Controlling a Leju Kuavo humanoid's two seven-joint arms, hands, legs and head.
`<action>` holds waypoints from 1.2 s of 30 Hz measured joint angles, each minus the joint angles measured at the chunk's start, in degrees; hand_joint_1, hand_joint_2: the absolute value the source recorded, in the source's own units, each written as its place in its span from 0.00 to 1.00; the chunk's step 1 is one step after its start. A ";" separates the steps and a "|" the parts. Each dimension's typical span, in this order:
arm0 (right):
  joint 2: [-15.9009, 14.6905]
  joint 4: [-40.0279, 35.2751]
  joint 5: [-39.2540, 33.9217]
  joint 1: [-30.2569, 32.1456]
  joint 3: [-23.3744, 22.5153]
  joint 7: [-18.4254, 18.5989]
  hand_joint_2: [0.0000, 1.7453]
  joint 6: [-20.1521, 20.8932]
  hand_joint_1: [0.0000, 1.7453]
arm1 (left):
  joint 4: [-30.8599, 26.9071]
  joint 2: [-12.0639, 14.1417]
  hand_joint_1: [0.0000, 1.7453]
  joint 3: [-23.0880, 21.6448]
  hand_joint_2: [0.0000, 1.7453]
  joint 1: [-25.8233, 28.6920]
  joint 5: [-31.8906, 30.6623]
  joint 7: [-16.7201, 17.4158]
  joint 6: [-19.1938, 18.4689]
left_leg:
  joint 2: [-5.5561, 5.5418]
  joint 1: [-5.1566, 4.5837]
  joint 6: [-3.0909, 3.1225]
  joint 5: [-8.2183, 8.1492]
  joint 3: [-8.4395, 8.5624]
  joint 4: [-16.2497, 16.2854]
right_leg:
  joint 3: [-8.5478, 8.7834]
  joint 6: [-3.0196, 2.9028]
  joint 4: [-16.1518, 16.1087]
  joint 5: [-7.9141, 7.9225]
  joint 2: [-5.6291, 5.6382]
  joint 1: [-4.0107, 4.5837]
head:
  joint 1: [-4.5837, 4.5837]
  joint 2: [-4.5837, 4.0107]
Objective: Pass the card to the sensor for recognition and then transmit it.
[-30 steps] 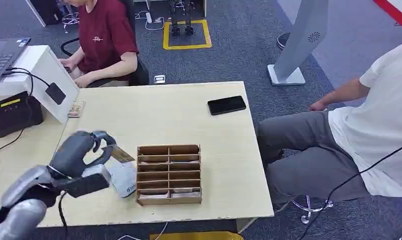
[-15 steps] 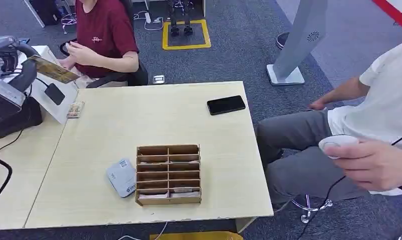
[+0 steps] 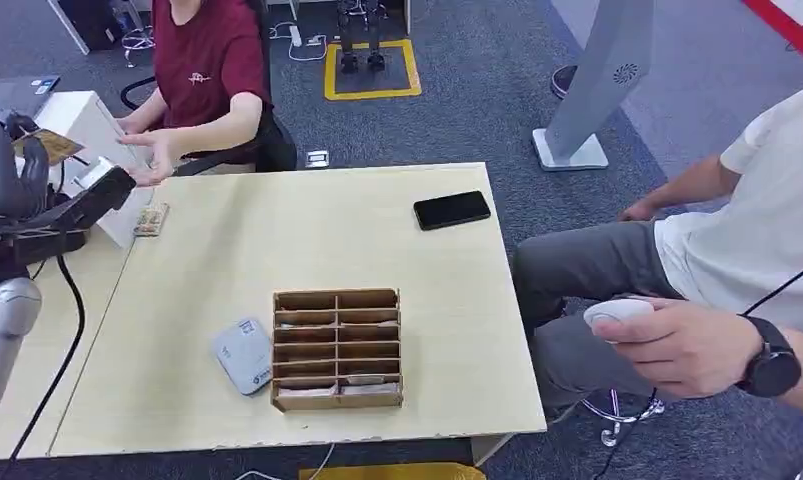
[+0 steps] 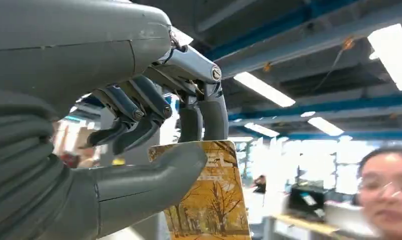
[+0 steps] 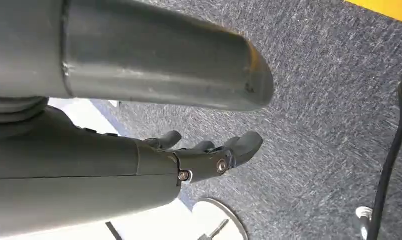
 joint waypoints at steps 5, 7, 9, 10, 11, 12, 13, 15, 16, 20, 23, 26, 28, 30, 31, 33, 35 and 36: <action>0.00 0.09 0.02 0.01 0.53 0.48 0.00 0.02 0.00 | 5.87 -1.97 1.00 0.04 1.00 -0.64 -0.02 -0.22 0.55 | -0.01 -0.01 0.00 -0.01 -0.03 0.00 | -0.01 0.01 -0.01 -0.01 -0.01 0.00 | 0.02 0.00; 0.00 0.11 0.02 0.05 0.77 0.52 0.00 0.02 0.00 | 6.90 -2.67 1.00 0.18 1.00 -0.63 -0.04 -0.52 0.53 | -0.01 -0.01 0.00 -0.01 -0.04 0.00 | -0.03 0.01 -0.01 -0.01 -0.02 0.00 | 0.02 0.00; 0.00 0.13 0.02 0.04 1.07 0.37 0.00 -0.09 0.00 | 7.66 -3.28 1.00 0.37 1.00 -0.63 -0.22 -0.70 0.46 | -0.01 -0.01 0.00 -0.02 -0.05 0.00 | -0.03 0.01 -0.01 -0.01 -0.01 0.00 | 0.02 0.00; 0.00 0.15 0.02 0.04 1.12 0.28 0.00 -0.09 0.00 | 7.88 -3.61 1.00 0.39 1.00 -0.64 -0.29 -0.74 0.46 | -0.01 -0.01 0.00 -0.02 -0.04 0.00 | -0.03 0.01 -0.02 -0.01 -0.01 0.00 | 0.02 0.00; 0.00 0.15 0.02 0.03 1.18 0.24 0.00 -0.11 0.00 | 8.10 -3.89 1.00 0.46 1.00 -0.64 -0.39 -0.78 0.42 | -0.01 -0.01 0.00 -0.01 -0.04 0.00 | -0.03 0.01 -0.02 -0.01 -0.02 0.00 | 0.00 0.00; 0.00 0.15 0.02 0.03 1.27 0.11 0.00 -0.11 0.00 | 8.32 -4.09 1.00 0.48 1.00 -0.64 -0.37 -0.94 0.37 | -0.01 -0.01 0.00 -0.01 -0.04 0.00 | -0.03 0.01 -0.02 -0.01 -0.02 0.00 | 0.02 0.00; 0.00 0.15 0.02 0.03 1.36 -0.07 0.00 -0.11 0.00 | 8.54 -4.35 1.00 0.48 1.00 -0.63 -0.37 -1.18 0.33 | -0.01 0.00 0.00 -0.01 -0.04 0.00 | -0.03 0.01 -0.02 -0.01 -0.01 0.00 | 0.00 0.00; 0.00 0.17 0.02 0.03 1.38 -0.18 0.00 -0.22 0.00 | 8.95 -4.72 0.70 0.50 1.00 -0.64 -0.35 -1.38 0.24 | 0.00 0.00 0.00 -0.01 -0.04 0.00 | -0.03 0.01 -0.01 0.00 0.00 0.00 | 0.00 0.00; 0.00 0.20 0.02 0.04 1.40 -0.22 0.00 -0.33 0.00 | 9.15 -4.96 0.70 0.50 1.00 -0.64 -0.20 -1.66 0.18 | 0.00 0.00 0.00 -0.01 -0.04 0.00 | -0.03 0.01 -0.01 0.00 0.00 0.00 | 0.02 0.00; 0.00 0.30 0.02 0.03 1.40 -0.26 0.00 -0.33 0.00 | 9.41 -5.45 0.00 0.50 1.00 -0.65 0.24 -2.71 0.16 | -0.01 0.00 0.00 -0.01 -0.05 0.00 | -0.03 0.01 -0.01 -0.01 0.00 0.00 | 0.04 0.00; 0.00 0.37 0.00 0.05 1.40 -0.26 0.00 -0.33 0.00 | 9.41 -5.45 0.00 0.50 1.00 -0.58 0.50 -3.43 0.18 | -0.01 0.00 0.00 -0.02 -0.05 0.00 | -0.03 0.01 -0.01 -0.01 0.00 0.00 | 0.02 0.00; 0.00 0.39 0.00 0.06 1.40 -0.26 0.00 -0.33 0.00 | 9.41 -5.45 0.00 0.52 1.00 -0.47 0.57 -3.58 0.18 | -0.01 0.00 0.00 -0.02 -0.05 0.00 | -0.03 0.01 -0.01 -0.01 -0.01 0.00 | 0.02 0.00; 0.00 0.42 0.00 0.06 1.38 -0.26 0.00 -0.33 0.00 | 9.41 -5.45 0.00 0.52 1.00 -0.47 0.57 -3.58 0.18 | -0.01 0.00 0.00 -0.02 -0.05 0.00 | -0.03 0.01 -0.01 -0.01 -0.01 0.00 | 0.00 0.00; 0.00 0.44 0.00 0.07 1.40 -0.22 0.00 -0.33 0.00 | 9.41 -5.40 0.00 0.52 1.00 -0.37 0.57 -3.58 0.18 | -0.01 0.00 0.00 -0.02 -0.05 0.00 | -0.02 0.01 0.00 0.00 -0.01 0.00 | 0.02 0.00; 0.00 0.44 0.00 0.08 1.38 -0.20 0.00 -0.33 0.00 | 9.39 -5.31 0.00 0.57 1.00 -0.16 0.57 -3.58 0.18 | -0.01 0.00 0.00 -0.02 -0.05 -0.01 | -0.01 0.01 0.00 0.00 -0.01 0.00 | 0.02 0.00; 0.00 0.46 -0.02 0.16 1.40 -0.07 0.00 -0.31 0.00 | 9.33 -4.45 0.00 0.74 1.00 0.65 0.87 -3.80 0.46 | 0.02 0.00 0.00 -0.01 -0.05 -0.01 | -0.01 0.01 0.01 0.00 0.02 0.00 | 0.02 0.00; 0.00 0.46 -0.07 0.26 1.38 -0.07 0.00 -0.33 0.00 | 8.44 -3.33 0.00 1.42 1.00 2.46 1.81 -4.46 1.59 | 0.10 0.00 0.00 -0.02 -0.05 -0.03 | -0.01 0.01 0.03 0.00 0.11 0.00 | 0.00 0.00; 0.00 0.46 -0.11 0.37 1.33 -0.20 0.00 -0.46 0.00 | 7.24 -2.35 0.00 2.14 1.00 4.17 2.49 -5.09 2.95 | 0.18 0.00 -0.01 -0.03 -0.02 -0.05 | -0.03 0.00 0.02 -0.01 0.21 0.00 | 0.02 0.00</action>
